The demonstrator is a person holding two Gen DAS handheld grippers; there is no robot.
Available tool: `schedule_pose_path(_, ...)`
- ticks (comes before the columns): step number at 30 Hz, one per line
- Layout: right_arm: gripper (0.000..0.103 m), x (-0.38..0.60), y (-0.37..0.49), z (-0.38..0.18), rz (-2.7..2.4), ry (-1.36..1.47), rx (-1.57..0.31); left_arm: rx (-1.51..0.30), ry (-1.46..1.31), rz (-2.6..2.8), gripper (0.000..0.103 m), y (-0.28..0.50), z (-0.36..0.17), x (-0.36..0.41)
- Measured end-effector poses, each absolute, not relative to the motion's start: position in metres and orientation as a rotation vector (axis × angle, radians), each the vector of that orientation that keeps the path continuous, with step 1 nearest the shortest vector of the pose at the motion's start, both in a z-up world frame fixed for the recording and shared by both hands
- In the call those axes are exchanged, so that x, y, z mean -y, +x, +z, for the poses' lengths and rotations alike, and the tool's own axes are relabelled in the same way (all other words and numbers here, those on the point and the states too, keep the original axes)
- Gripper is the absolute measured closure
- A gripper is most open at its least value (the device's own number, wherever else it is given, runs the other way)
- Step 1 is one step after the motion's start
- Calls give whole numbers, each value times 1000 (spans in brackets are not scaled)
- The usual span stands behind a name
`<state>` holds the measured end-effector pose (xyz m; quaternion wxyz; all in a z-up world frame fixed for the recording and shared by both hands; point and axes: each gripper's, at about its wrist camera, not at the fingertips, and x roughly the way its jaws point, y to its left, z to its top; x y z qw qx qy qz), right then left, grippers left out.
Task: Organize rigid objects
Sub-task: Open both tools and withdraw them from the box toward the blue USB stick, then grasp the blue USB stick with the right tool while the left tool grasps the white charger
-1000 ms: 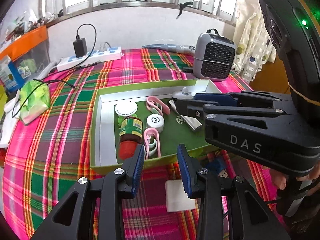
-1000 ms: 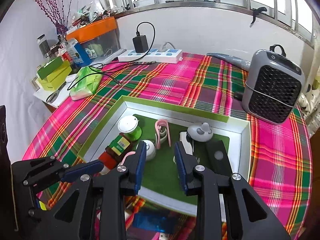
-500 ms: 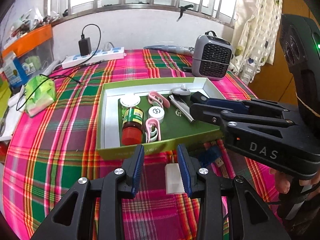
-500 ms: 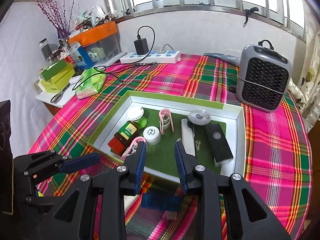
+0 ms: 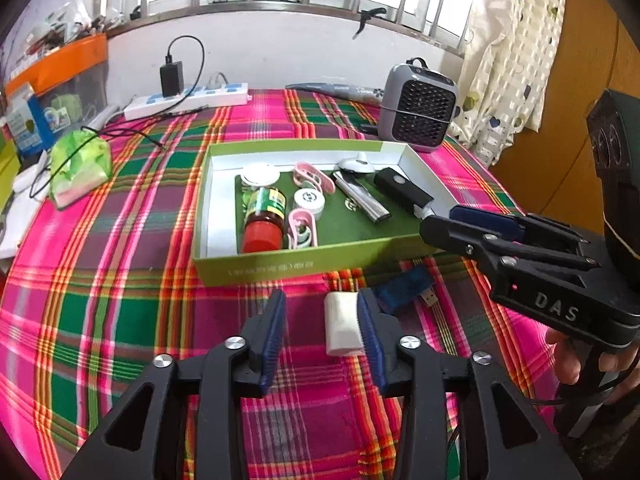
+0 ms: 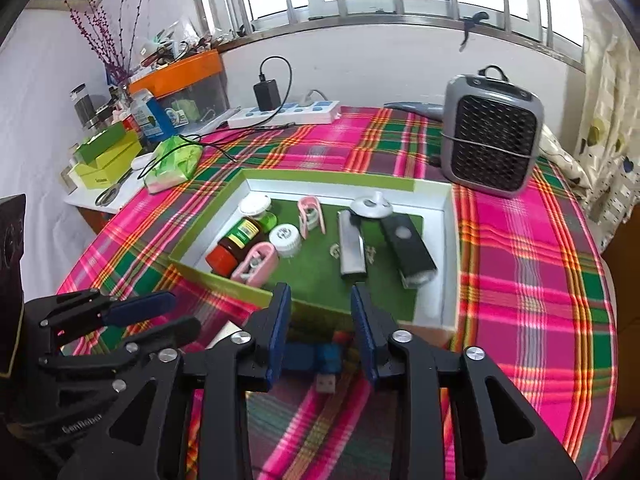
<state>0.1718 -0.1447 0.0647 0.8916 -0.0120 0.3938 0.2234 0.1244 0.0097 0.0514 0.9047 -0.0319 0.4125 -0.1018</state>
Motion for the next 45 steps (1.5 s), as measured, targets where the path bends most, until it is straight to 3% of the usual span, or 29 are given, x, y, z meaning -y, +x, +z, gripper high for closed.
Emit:
schedule_pose_path(2,56,149,169,63,460,-12,-817,-854,-65,-222,62,122,50,-7)
schedule_pose_path(23,55,168,152,45,401,21,-851,-927,-7,-252,62,127,25,14)
schedule_pose_path(45,55,160,151,24,332,-145,-911,-933,-67,-220,62,139,17,-16)
